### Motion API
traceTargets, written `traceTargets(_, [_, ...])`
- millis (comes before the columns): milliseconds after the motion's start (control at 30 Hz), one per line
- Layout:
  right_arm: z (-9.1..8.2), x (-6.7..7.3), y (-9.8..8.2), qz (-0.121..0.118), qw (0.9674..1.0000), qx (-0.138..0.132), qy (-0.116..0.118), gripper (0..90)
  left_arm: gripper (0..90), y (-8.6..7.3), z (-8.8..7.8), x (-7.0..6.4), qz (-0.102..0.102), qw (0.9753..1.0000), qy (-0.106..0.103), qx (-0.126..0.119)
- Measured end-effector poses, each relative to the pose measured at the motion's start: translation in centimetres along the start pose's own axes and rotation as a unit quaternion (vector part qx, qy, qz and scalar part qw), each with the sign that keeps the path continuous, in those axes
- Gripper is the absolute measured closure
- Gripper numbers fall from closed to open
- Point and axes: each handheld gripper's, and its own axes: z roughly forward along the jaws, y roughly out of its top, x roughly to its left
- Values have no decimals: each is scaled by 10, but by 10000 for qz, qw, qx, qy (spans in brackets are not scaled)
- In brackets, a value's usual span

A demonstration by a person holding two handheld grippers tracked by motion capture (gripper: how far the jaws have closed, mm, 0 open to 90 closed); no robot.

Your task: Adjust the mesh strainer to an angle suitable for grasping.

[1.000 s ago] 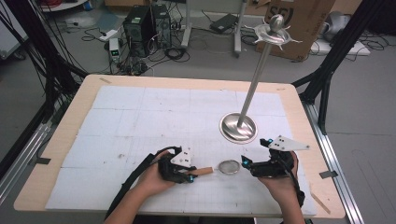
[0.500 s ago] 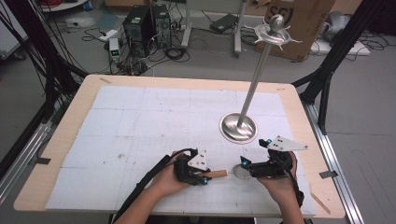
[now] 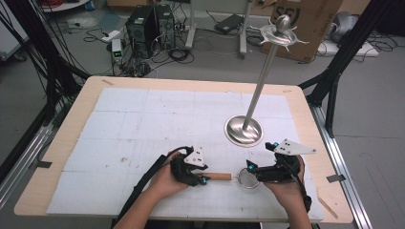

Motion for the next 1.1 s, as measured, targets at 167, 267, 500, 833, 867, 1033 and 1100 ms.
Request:
traceTargets(167, [2,1,0,-2,10000,33,27,21,564,-3,-3,9,-270,9994,206,-77])
traceTargets(267, [3,1,0,-6,10000,47,34,21,562,-4,-2,14,-350,9989,276,-114])
traceTargets(500, [5,1,-1,-8,10000,71,40,22,472,-7,-4,24,-674,9961,540,-182])
traceTargets(833, [3,1,-2,11,10000,66,35,22,385,-18,-25,28,-904,9920,788,-399])
traceTargets(867, [2,1,-2,-2,10000,71,32,22,382,-21,-28,29,-928,9916,791,-435])
traceTargets(1033, [5,1,-2,-21,10000,84,40,22,355,-36,-46,31,-1079,9893,798,-580])
traceTargets(1100, [5,2,-2,14,9999,119,48,22,341,-40,-51,32,-1105,9885,794,-663])
